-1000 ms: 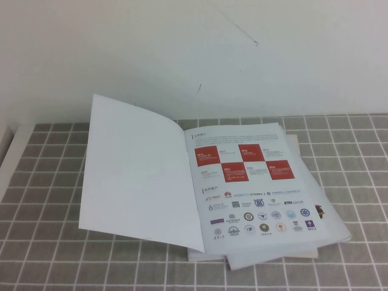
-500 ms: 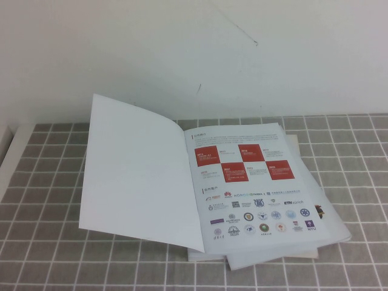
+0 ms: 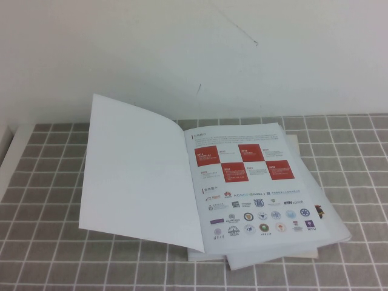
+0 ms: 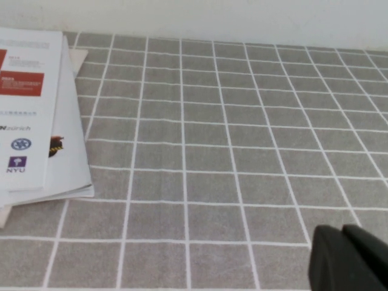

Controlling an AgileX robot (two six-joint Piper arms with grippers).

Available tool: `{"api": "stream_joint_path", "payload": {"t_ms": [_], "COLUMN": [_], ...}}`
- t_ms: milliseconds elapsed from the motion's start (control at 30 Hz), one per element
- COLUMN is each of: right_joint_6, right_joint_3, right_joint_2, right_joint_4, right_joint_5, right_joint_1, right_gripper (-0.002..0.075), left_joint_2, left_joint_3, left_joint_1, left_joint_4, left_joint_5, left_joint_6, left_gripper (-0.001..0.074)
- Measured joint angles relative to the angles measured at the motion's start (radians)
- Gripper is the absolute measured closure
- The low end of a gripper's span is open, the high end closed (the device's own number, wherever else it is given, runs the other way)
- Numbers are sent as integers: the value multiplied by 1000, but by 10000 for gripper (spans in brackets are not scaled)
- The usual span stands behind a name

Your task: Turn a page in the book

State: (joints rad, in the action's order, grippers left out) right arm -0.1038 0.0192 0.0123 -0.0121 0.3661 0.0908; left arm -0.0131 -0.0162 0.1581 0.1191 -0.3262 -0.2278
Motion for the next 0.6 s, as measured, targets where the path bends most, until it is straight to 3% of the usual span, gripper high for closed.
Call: {"api": "stream_joint_path", "payload": {"t_ms": [600], "right_joint_6": [0], "right_joint_3": [0], "right_joint_2": [0], "right_joint_4": [45], "right_joint_5": [-2], "right_joint_1": [0], "right_gripper": [728], "left_joint_2": [0], "left_joint_3": [0], "left_joint_1": [0], "left_joint_4": [0], "left_joint_5": [0], "left_joint_6": [0], "left_gripper": [738]}}
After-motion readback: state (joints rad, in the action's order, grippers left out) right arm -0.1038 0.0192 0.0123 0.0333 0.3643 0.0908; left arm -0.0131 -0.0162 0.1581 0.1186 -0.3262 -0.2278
